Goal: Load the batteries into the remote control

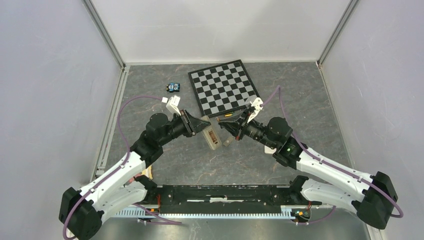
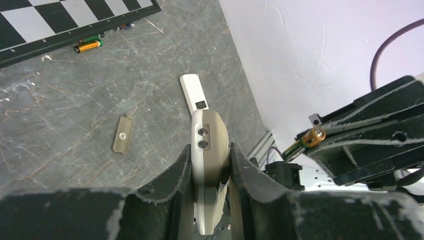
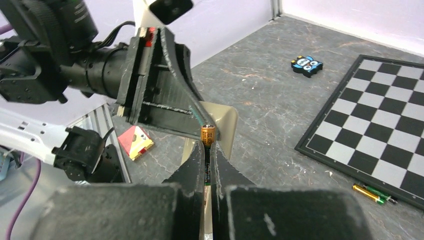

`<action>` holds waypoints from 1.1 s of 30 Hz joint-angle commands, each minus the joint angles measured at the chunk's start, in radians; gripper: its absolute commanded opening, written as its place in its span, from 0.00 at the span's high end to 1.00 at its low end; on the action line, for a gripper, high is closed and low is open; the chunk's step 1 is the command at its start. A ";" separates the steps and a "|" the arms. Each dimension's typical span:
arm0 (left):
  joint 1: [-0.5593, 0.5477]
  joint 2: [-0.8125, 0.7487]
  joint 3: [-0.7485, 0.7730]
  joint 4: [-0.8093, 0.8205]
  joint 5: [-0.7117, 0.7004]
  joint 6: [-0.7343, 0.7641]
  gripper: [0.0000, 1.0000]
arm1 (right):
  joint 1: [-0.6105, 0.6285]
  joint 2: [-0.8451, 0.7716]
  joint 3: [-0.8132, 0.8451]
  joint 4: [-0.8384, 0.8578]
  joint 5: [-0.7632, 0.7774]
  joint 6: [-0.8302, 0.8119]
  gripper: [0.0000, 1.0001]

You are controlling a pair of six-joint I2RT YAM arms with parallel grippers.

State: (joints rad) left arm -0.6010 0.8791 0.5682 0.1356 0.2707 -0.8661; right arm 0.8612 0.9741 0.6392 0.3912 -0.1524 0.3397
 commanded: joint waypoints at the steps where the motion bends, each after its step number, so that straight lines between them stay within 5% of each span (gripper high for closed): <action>1: 0.019 -0.004 0.044 0.085 0.063 -0.091 0.98 | 0.024 0.006 -0.012 0.063 -0.068 -0.057 1.00; 33: 0.043 -0.017 0.024 0.124 0.102 -0.227 0.98 | 0.058 0.099 -0.055 0.102 -0.072 -0.131 1.00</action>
State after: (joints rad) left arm -0.5602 0.8780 0.5682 0.1913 0.3466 -1.0447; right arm 0.9146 1.0729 0.6022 0.4503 -0.2424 0.2409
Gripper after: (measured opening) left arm 0.308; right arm 0.021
